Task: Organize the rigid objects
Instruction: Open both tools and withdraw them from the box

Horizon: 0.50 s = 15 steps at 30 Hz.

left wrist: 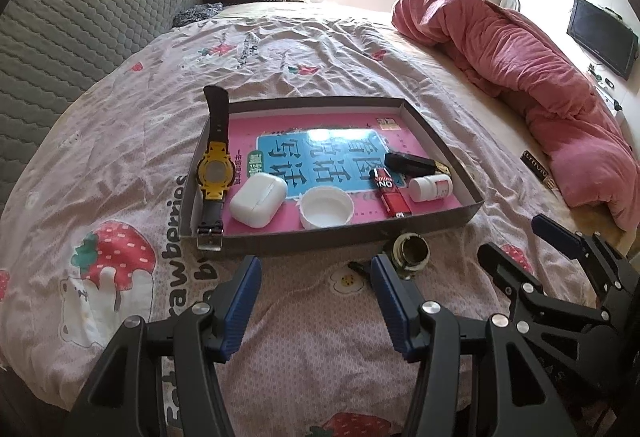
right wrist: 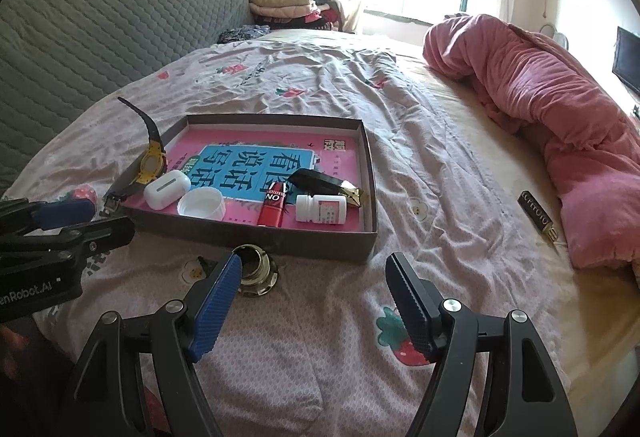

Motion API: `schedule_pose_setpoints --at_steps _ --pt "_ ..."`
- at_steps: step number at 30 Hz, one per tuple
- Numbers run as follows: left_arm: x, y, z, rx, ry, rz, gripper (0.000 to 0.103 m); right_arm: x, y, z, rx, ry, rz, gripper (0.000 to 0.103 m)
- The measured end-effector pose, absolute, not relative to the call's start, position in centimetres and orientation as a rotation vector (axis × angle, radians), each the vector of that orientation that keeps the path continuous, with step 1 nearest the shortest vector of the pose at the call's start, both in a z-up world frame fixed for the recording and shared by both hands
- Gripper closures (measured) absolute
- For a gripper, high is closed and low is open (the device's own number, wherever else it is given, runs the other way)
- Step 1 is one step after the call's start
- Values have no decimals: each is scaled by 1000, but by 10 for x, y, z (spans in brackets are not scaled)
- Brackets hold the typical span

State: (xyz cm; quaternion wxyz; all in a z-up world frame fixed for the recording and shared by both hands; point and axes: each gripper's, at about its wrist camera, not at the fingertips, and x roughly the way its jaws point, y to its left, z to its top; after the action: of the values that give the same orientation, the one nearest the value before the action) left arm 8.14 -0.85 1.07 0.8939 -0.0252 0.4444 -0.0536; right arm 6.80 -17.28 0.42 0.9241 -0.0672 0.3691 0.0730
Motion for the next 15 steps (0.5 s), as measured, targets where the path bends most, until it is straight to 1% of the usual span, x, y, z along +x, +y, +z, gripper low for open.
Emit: schedule_pose_setpoints --at_steps 15 --pt "74 -13 6 -63 944 -135 46 60 -169 3 -160 757 157 27"
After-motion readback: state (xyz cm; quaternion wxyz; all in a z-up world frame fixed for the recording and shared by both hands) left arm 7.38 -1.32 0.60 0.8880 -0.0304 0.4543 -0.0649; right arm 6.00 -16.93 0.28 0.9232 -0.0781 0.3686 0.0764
